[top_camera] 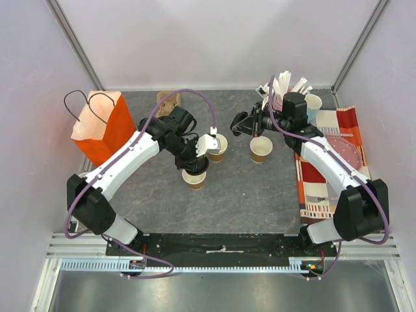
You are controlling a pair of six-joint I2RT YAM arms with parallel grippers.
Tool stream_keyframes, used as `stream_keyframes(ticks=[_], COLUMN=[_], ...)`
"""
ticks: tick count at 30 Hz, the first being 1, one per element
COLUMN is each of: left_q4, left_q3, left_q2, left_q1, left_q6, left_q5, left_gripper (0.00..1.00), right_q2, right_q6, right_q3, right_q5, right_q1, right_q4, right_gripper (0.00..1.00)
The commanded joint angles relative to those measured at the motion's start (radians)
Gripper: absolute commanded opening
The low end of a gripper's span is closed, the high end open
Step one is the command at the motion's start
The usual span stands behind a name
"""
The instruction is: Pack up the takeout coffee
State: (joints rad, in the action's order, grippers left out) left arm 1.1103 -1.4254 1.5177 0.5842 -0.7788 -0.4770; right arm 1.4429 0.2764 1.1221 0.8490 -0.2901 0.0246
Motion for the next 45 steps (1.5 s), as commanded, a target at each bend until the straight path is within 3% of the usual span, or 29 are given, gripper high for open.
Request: stream_keyframes(ticks=[1, 22, 45], left_q4=[-0.010, -0.075, -0.047], left_q3=[0.037, 0.121, 0.135], left_q2=[-0.007, 0.032, 0.044], left_q1=[0.028, 0.094, 0.108], left_q6=[-0.054, -0.073, -0.105], left_q5=[0.067, 0.181, 0.172], left_gripper=[0.02, 0.02, 0.02], right_q2=[-0.039, -0.058, -0.056], right_q6=[-0.046, -0.063, -0.060], right_q3=[-0.018, -0.035, -0.044], right_q5=[-0.019, -0.010, -0.002], right_q1=[0.011, 0.034, 0.037], right_q4=[-0.022, -0.048, -0.046], right_gripper=[0.00, 0.00, 0.00])
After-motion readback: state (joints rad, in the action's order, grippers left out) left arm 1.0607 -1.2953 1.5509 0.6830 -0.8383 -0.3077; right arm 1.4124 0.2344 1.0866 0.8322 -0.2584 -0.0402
